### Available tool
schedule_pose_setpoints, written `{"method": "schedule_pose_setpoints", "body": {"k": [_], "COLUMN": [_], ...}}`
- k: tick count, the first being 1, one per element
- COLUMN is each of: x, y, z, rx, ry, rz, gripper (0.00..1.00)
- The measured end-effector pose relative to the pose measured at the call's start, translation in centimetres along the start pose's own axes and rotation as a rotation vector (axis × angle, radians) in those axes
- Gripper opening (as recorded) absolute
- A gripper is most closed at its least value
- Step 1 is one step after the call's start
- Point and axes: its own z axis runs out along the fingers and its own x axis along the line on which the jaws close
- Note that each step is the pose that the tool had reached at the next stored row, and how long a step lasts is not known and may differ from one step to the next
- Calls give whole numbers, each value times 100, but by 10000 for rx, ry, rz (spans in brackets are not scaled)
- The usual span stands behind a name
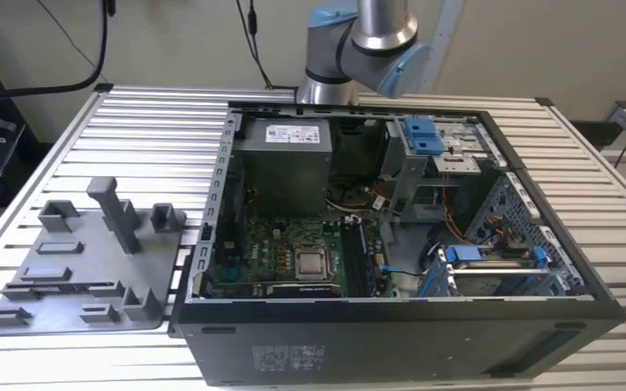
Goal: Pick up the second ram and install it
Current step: 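Pick up the second ram and move it above second insertion slot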
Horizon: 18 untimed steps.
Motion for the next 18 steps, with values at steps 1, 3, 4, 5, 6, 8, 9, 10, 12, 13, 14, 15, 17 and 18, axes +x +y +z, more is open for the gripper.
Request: {"method": "schedule_pose_setpoints", "body": {"k": [1, 3, 4, 5, 6, 8, 9, 10, 12, 13, 14, 15, 17, 18], "x": [0, 0, 0, 0, 0, 0, 0, 0, 0, 0, 0, 0, 0, 0], "y": [0, 0, 0, 0, 0, 0, 0, 0, 0, 0, 0, 0, 0, 0], "z": [0, 0, 0, 0, 0, 0, 0, 0, 1, 1, 1, 1, 1, 1], "rx": [1, 5, 6, 8, 9, 13, 14, 16, 18, 19, 21, 22, 24, 25], "ry": [8, 25, 34, 43, 52, 70, 78, 85, 98, 105, 112, 119, 130, 135], "rz": [-181, -540, -731, -899, -1096, -1454, -1619, -1773, -2054, -2193, -2344, -2471, -2710, -2810], "gripper": [11, 11, 11, 11, 11, 11, 11, 11, 11, 11, 11, 11, 11, 11]}}
